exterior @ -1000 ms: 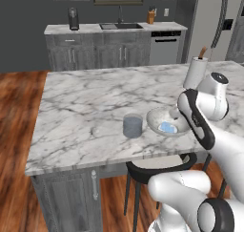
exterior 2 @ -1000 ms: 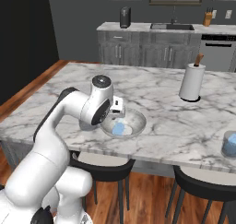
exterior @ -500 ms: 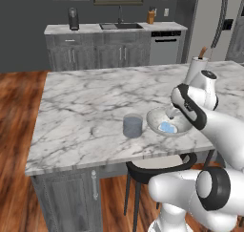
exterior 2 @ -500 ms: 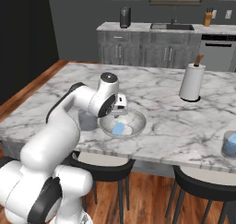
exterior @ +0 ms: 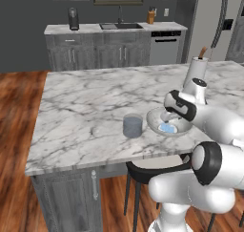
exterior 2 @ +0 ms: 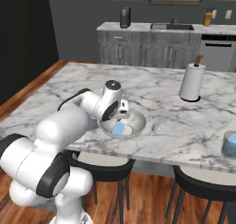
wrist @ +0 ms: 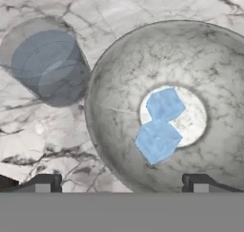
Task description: There are four ice cubes in the ice bowl. Place two ice cubes in each glass of water.
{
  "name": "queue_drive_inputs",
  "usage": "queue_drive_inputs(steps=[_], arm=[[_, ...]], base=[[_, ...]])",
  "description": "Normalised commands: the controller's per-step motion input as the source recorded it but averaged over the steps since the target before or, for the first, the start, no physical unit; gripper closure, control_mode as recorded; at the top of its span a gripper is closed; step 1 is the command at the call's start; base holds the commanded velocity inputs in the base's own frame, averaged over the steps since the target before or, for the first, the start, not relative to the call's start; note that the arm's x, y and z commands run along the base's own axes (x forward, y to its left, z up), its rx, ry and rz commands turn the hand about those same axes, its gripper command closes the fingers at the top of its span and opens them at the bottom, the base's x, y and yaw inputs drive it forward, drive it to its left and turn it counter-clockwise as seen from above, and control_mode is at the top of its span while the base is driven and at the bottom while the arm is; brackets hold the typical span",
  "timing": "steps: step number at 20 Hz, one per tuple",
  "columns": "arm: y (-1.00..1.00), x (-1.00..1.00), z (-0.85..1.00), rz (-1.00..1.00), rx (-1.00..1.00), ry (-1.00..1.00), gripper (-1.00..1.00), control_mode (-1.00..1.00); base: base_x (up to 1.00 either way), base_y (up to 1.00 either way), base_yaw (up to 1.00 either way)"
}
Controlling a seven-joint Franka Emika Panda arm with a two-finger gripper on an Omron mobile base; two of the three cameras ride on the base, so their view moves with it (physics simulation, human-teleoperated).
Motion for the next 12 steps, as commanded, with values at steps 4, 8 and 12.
queue_drive_inputs(steps=[4, 8, 12], arm=[[-0.11, 0.39, -0.20, 0.00, 0.00, 0.00, -1.00, -1.00], [-0.19, 0.33, -0.19, 0.00, 0.00, 0.00, -1.00, -1.00], [-0.15, 0.20, -0.21, 0.00, 0.00, 0.00, -1.00, -1.00]], base=[[0.00, 0.00, 0.00], [0.00, 0.00, 0.00], [0.00, 0.00, 0.00]])
